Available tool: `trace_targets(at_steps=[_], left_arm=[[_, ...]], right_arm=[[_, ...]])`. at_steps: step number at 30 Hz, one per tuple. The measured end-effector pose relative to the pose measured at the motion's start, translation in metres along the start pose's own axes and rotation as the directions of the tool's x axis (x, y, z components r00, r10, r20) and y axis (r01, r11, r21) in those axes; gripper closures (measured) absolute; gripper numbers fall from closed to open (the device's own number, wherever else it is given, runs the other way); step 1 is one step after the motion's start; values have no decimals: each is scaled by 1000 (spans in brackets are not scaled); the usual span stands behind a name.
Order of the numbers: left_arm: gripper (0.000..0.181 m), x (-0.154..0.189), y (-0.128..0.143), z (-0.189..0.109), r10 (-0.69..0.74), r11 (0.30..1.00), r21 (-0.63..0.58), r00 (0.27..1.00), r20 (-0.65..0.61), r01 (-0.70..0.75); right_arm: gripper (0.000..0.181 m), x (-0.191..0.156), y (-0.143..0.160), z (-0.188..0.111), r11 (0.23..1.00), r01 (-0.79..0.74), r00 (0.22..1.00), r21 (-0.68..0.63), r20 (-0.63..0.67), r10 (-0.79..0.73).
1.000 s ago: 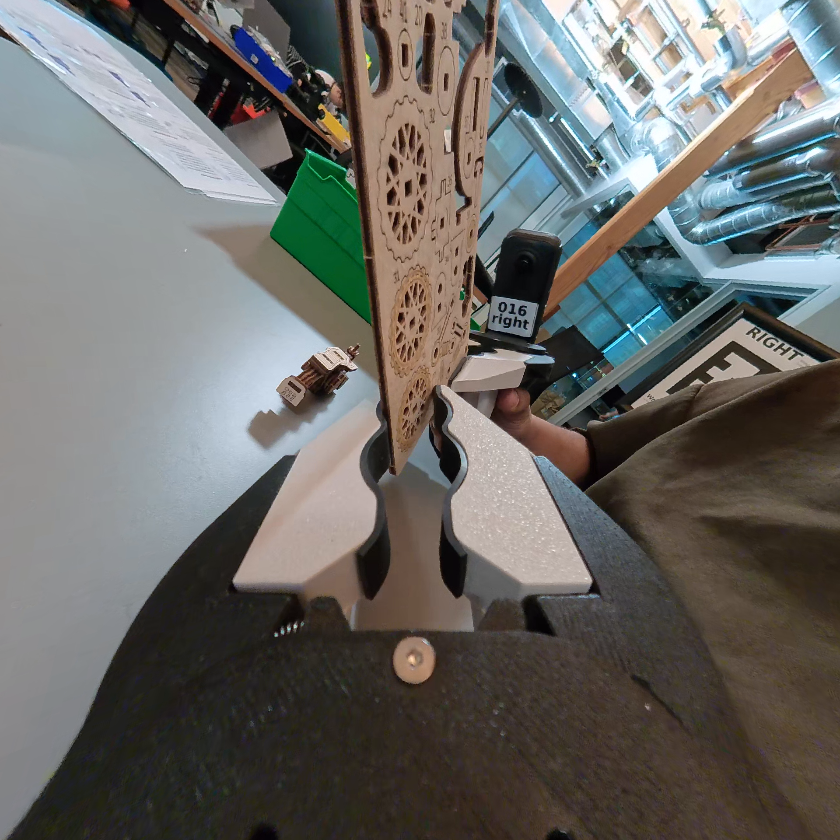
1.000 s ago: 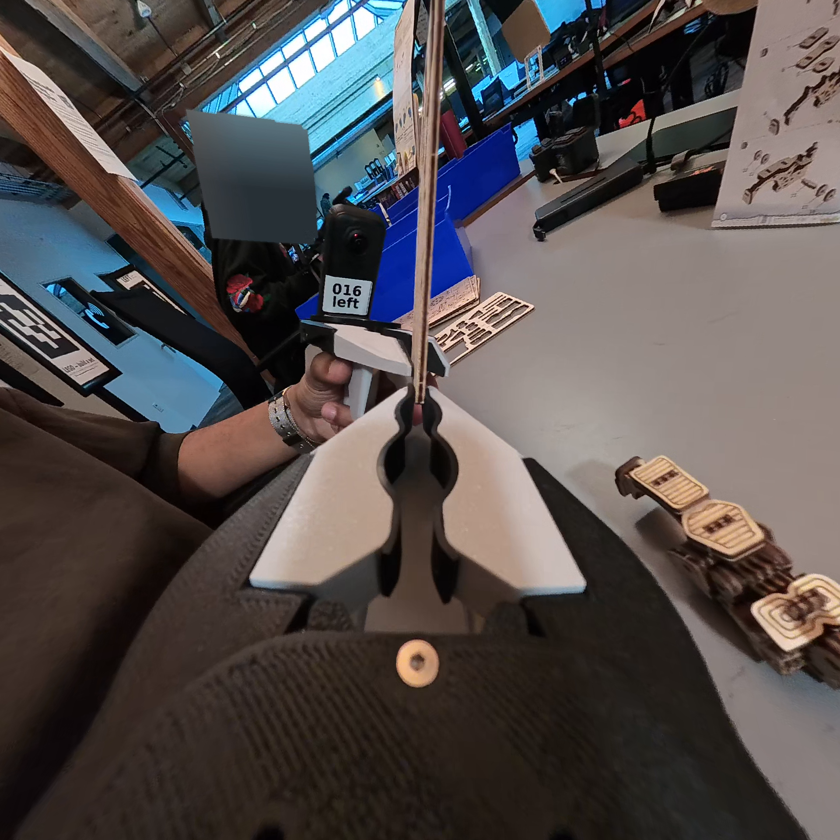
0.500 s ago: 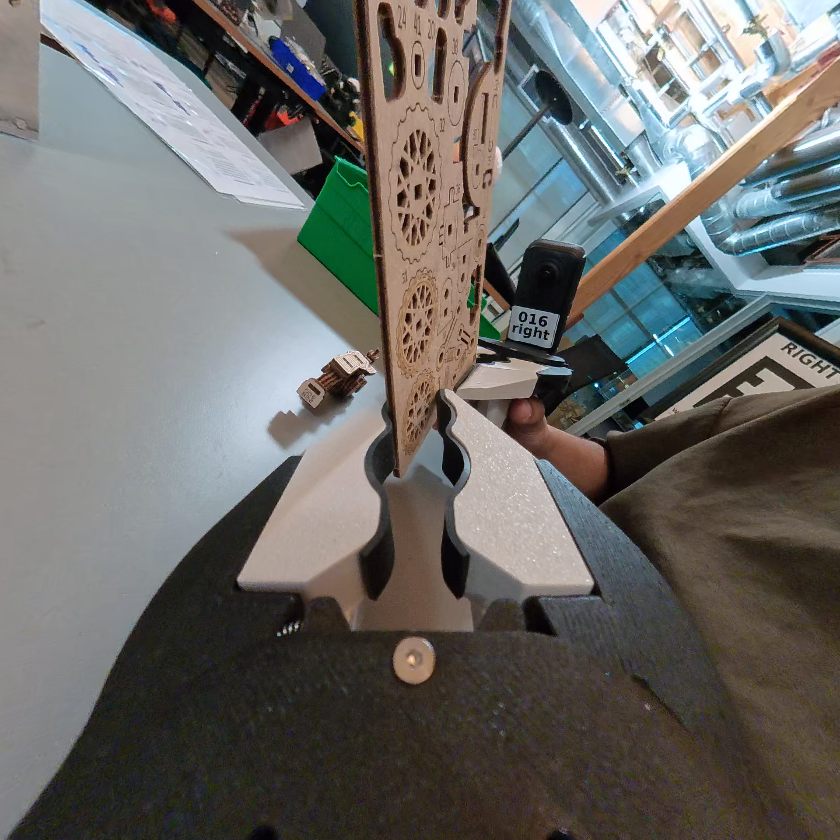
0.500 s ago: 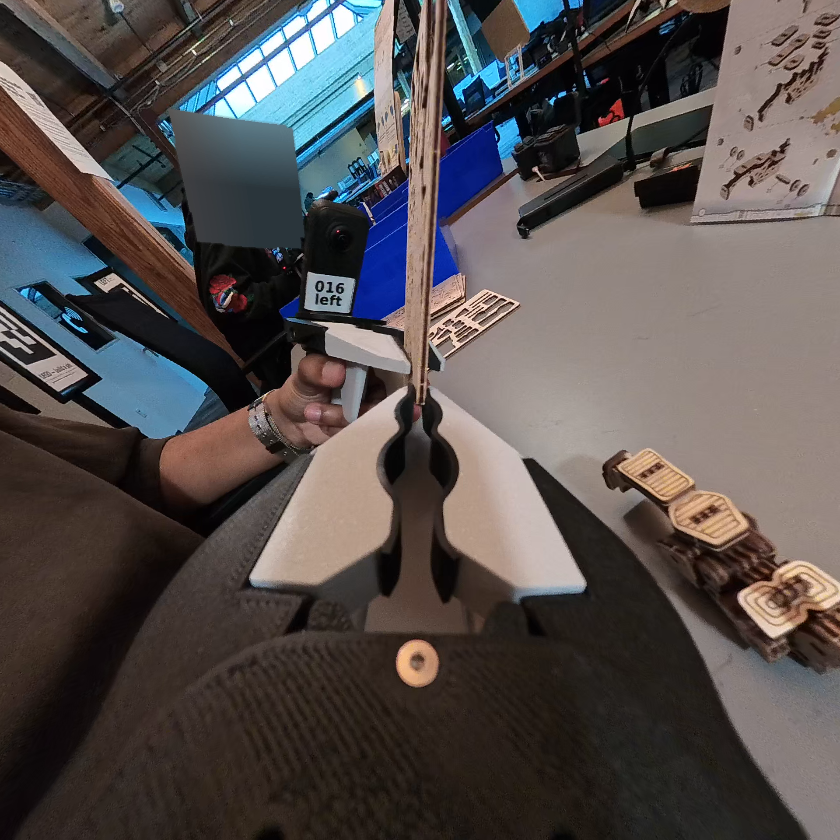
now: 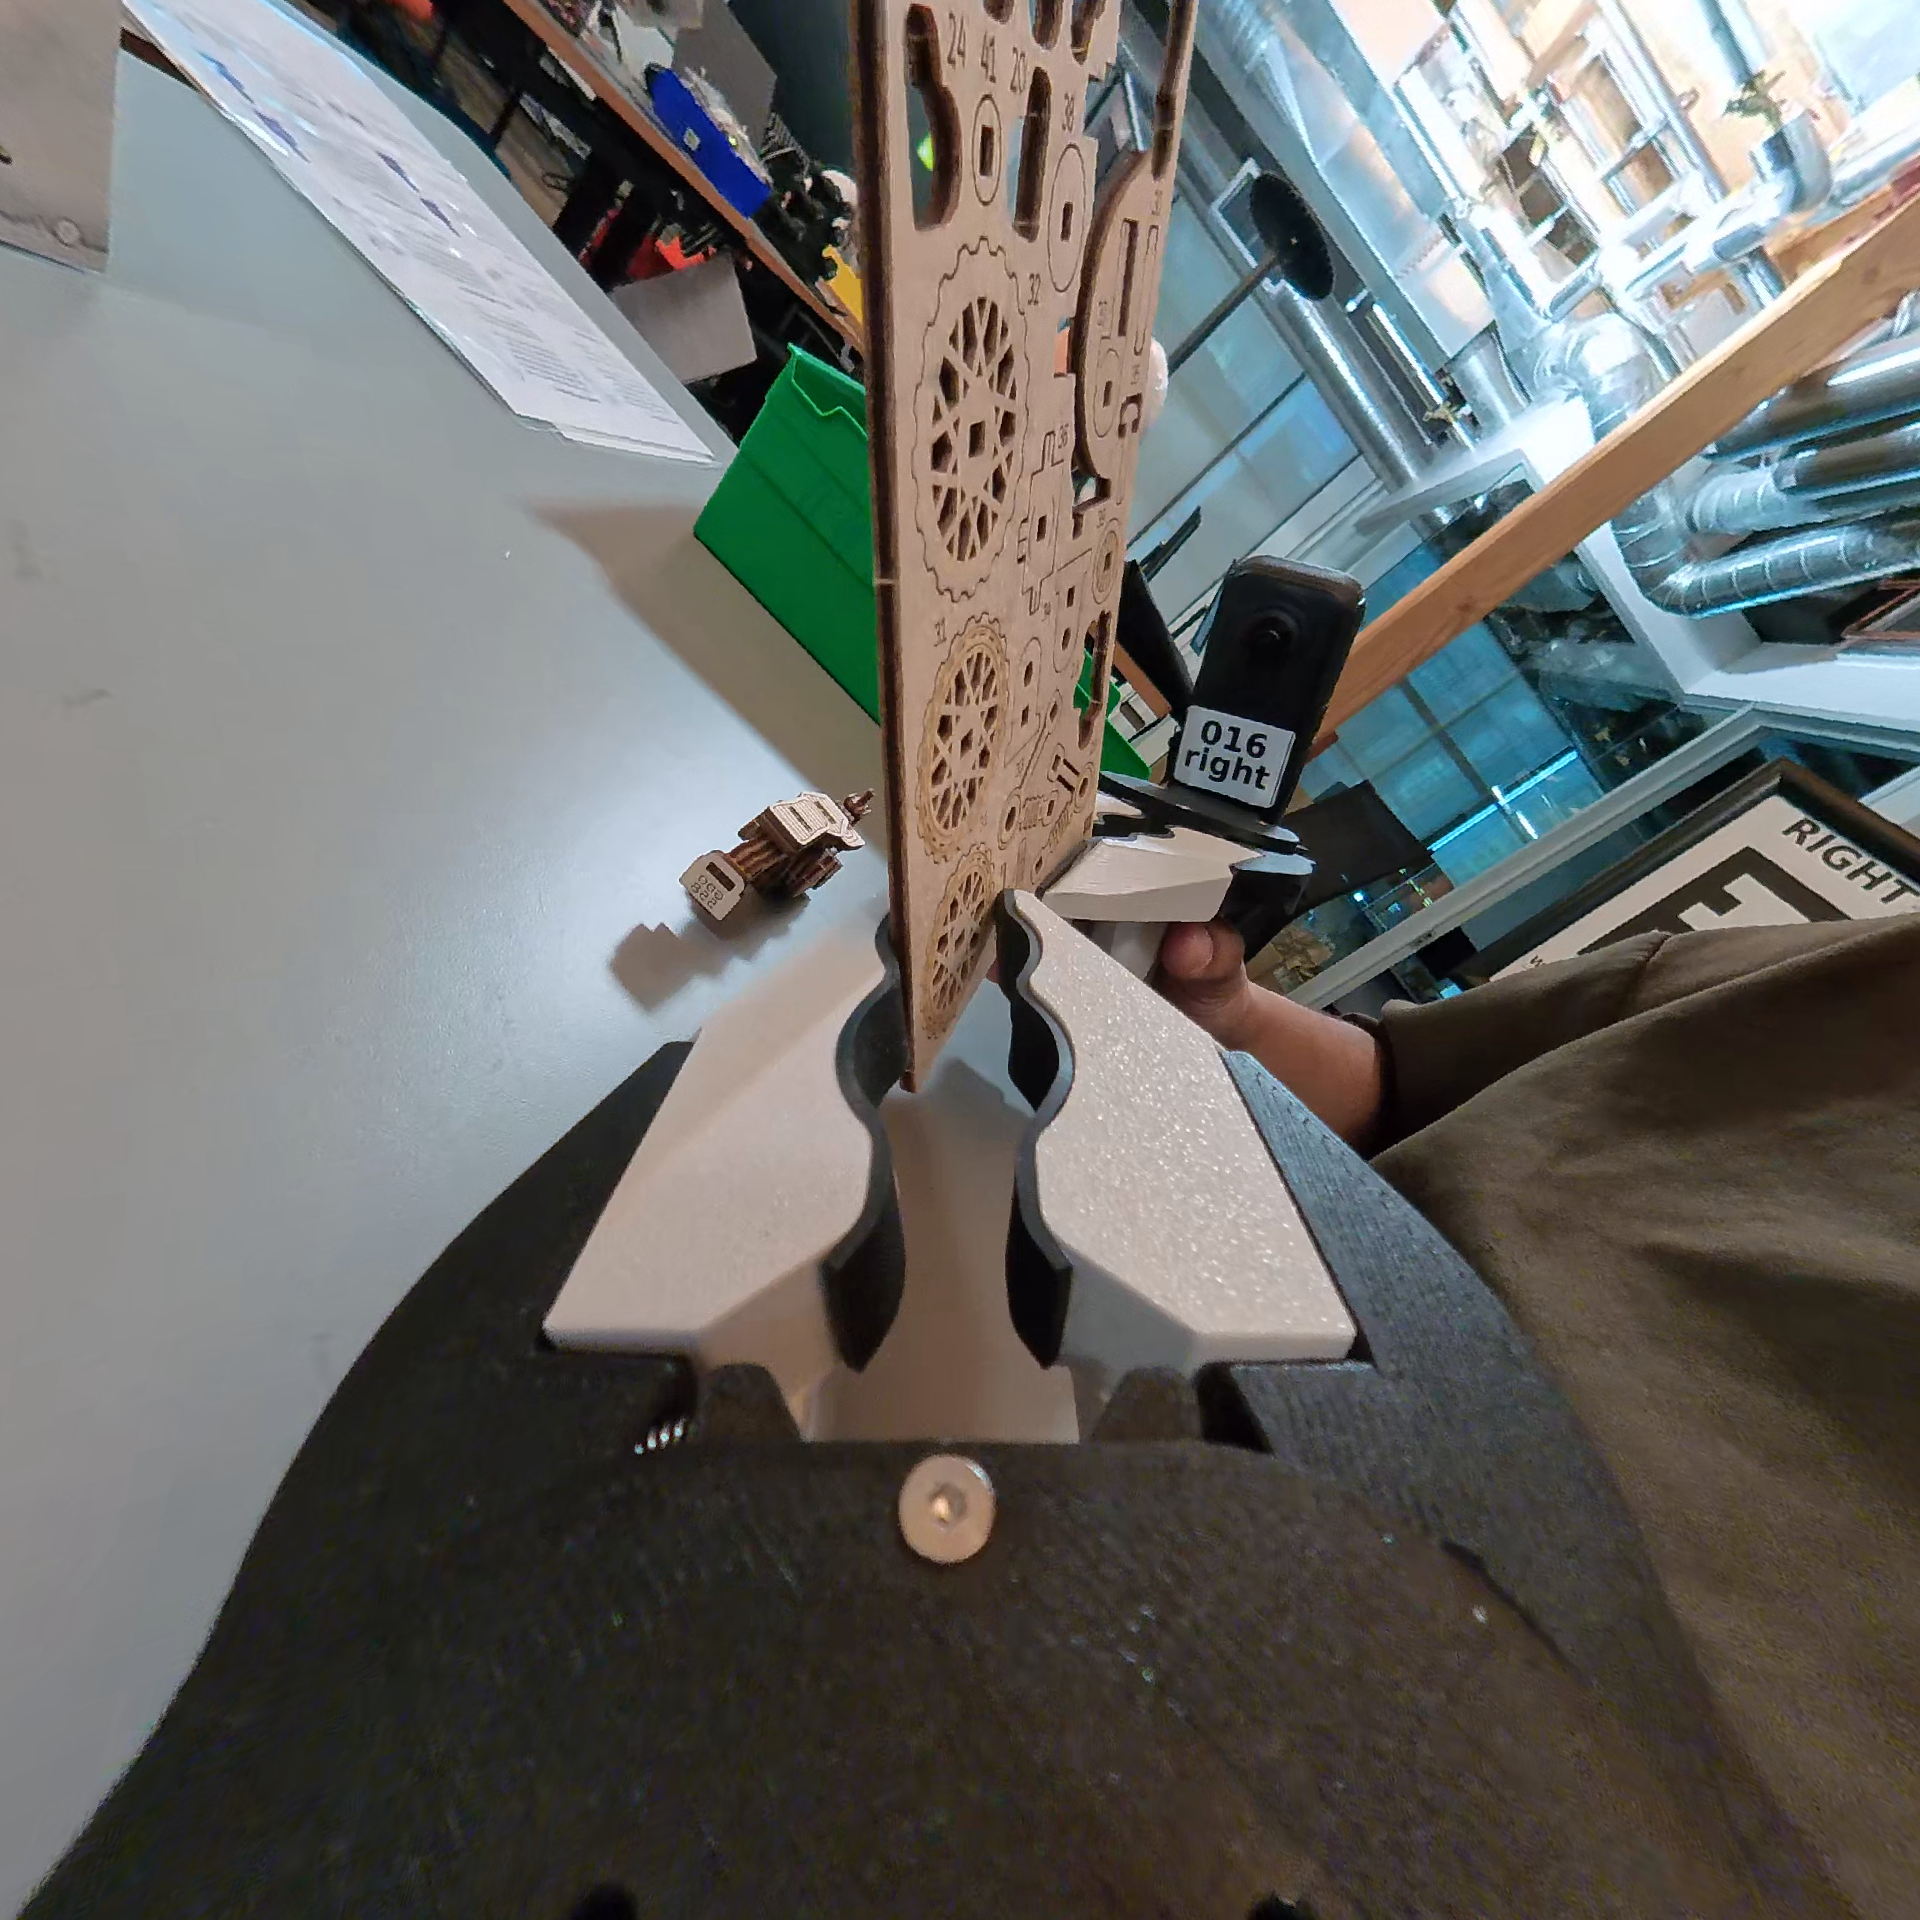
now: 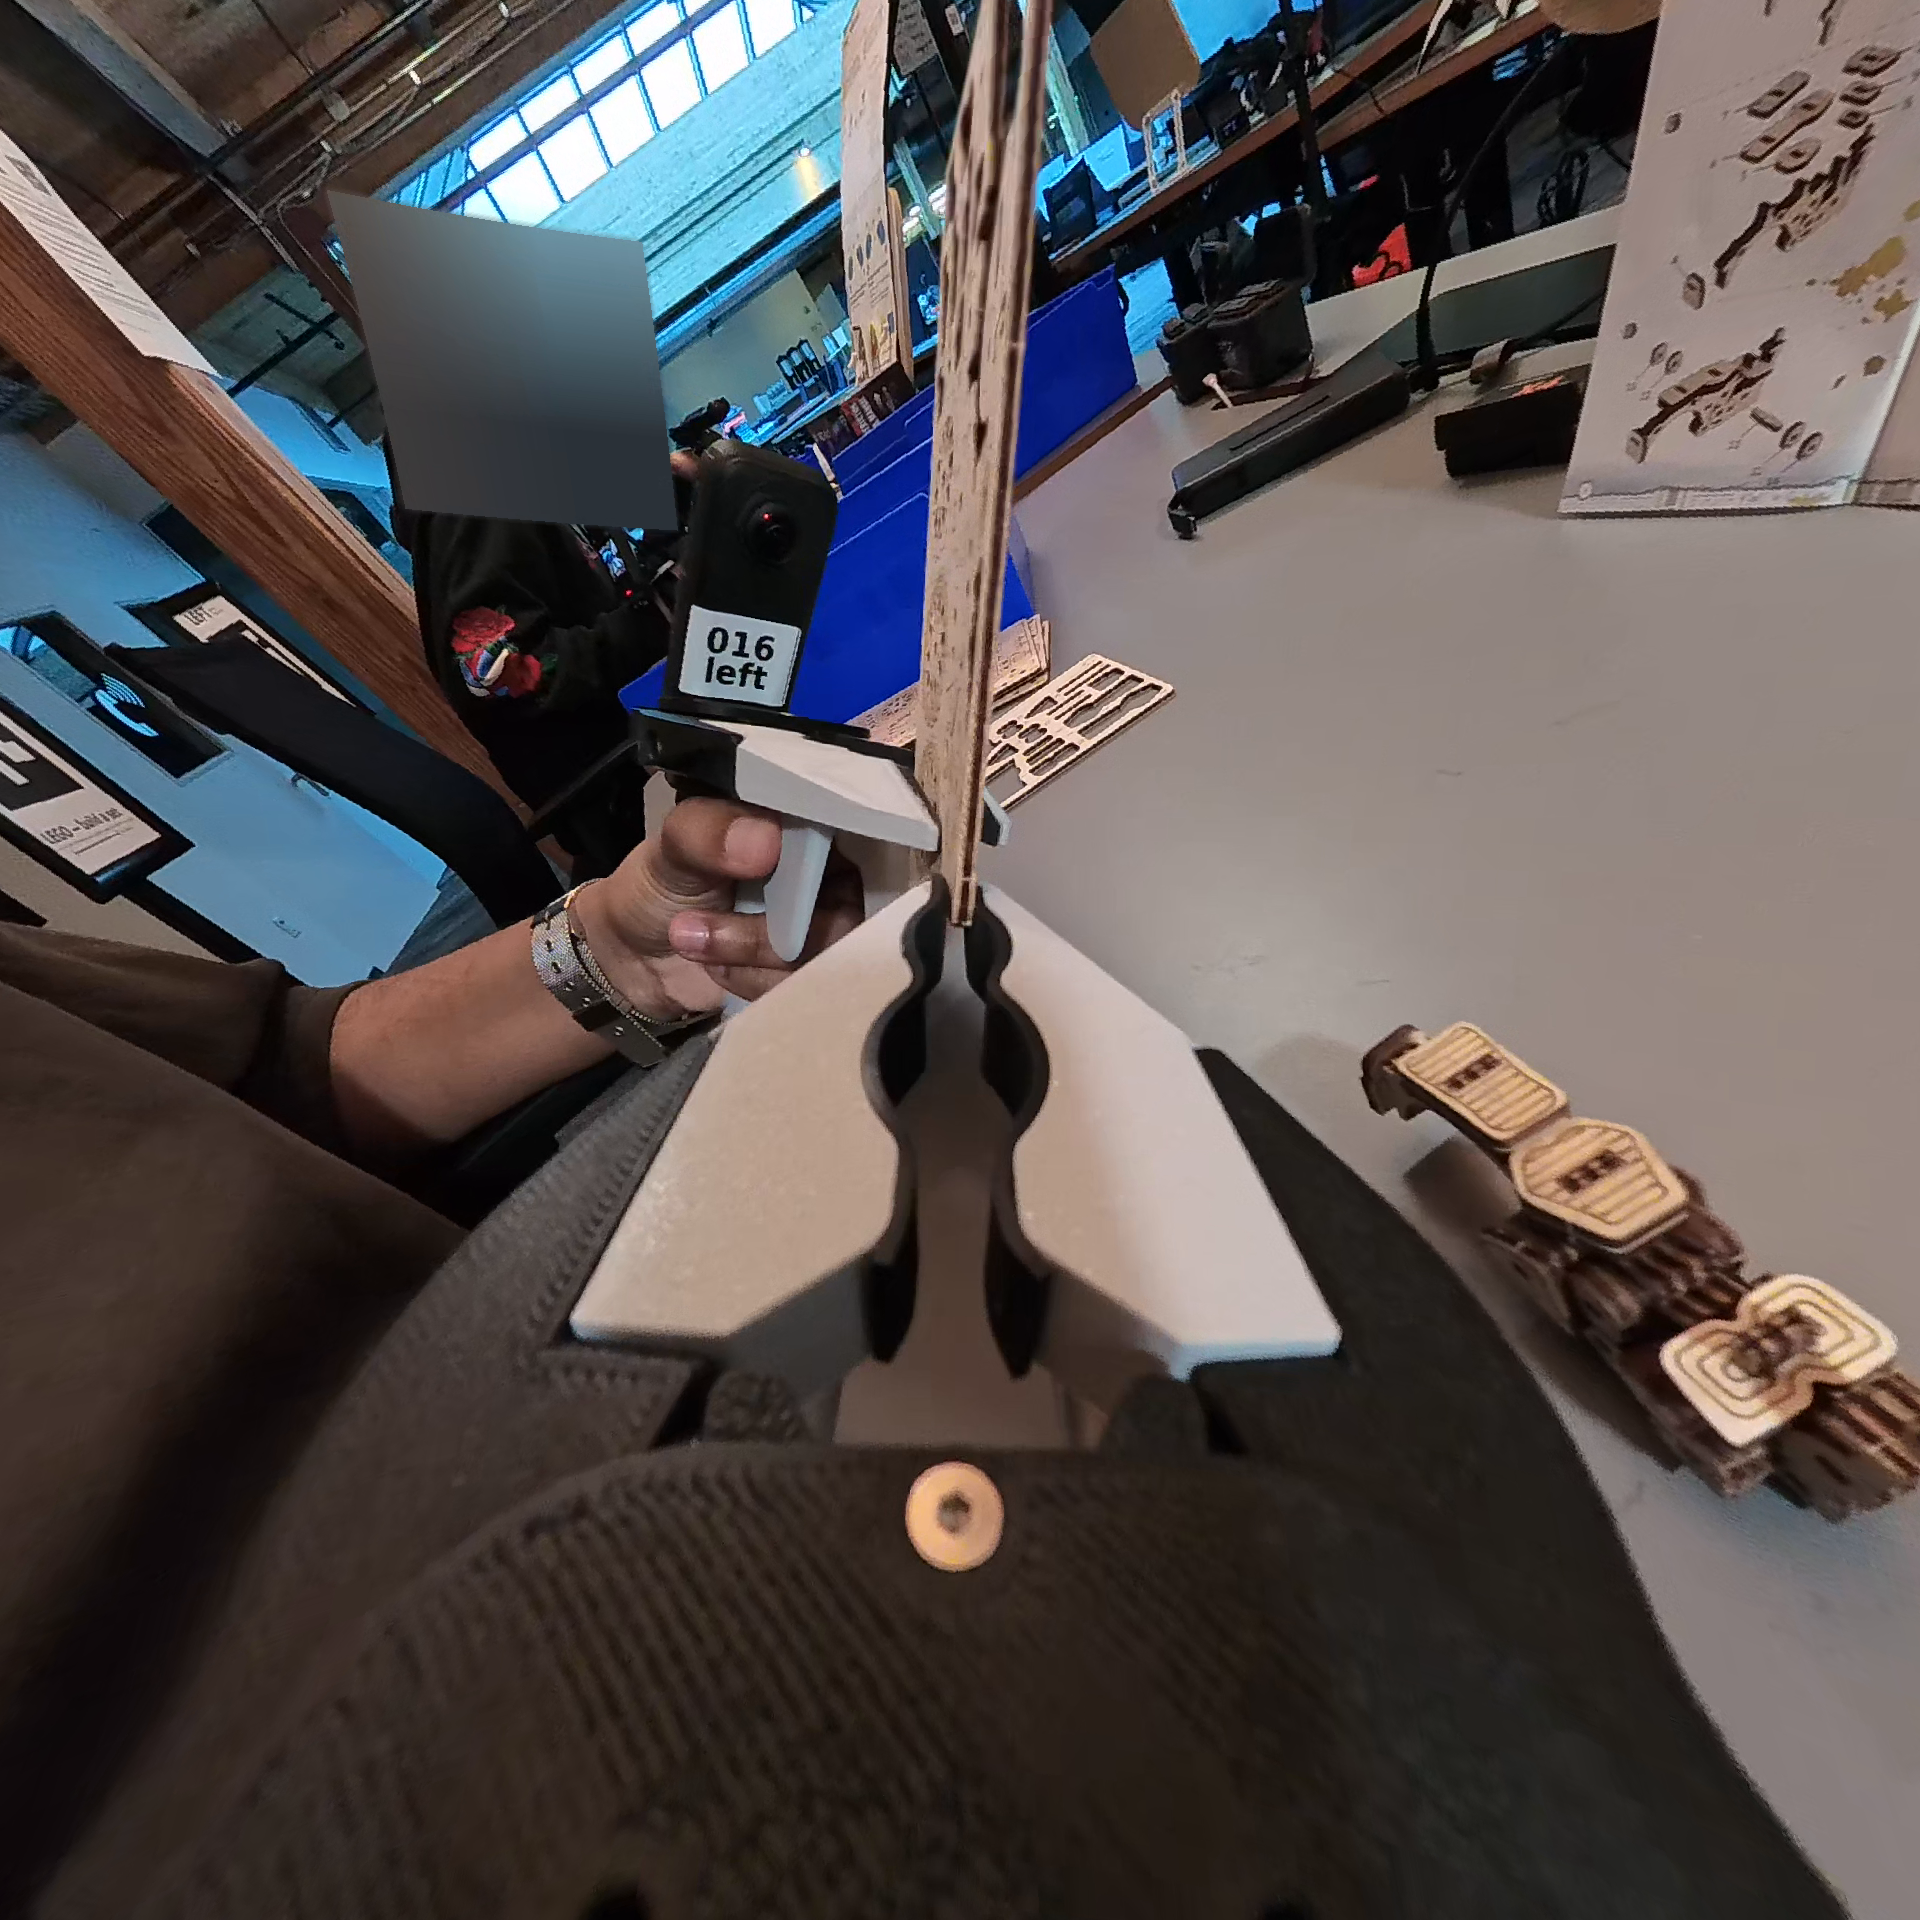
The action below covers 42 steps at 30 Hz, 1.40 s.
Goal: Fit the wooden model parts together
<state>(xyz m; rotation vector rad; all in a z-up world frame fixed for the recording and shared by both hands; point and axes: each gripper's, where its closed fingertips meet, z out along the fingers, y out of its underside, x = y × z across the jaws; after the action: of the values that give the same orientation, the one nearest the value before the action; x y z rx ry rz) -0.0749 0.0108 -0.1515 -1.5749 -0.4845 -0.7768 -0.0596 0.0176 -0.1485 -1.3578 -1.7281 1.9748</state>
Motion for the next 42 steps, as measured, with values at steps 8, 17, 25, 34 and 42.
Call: trace_targets(at_steps=[8, 17, 25, 34, 42], left_arm=[[168, 3, -2, 2, 14, 1000, 23, 999, -40, -13], [177, 11, -9, -2, -50, 996, 67, 991, -123, 58], [181, 15, -1, -5, -23, 1000, -7, 991, -135, 22], [181, 11, 22, 1, 45, 987, -149, 996, -81, -57], [181, 11, 24, 1, 62, 985, -160, 995, -72, -73]], right_arm=[[180, 0, -6, -1, 995, -90, 995, 35, 39, 89], [180, -1, -12, -3, 983, -168, 984, 80, 79, 161], [156, 3, -10, -8, 993, -112, 992, 40, 59, 109], [161, 4, 20, 0, 990, 31, 999, -139, -12, -33], [167, 3, 20, -1, 988, -45, 998, -147, 39, 51]])
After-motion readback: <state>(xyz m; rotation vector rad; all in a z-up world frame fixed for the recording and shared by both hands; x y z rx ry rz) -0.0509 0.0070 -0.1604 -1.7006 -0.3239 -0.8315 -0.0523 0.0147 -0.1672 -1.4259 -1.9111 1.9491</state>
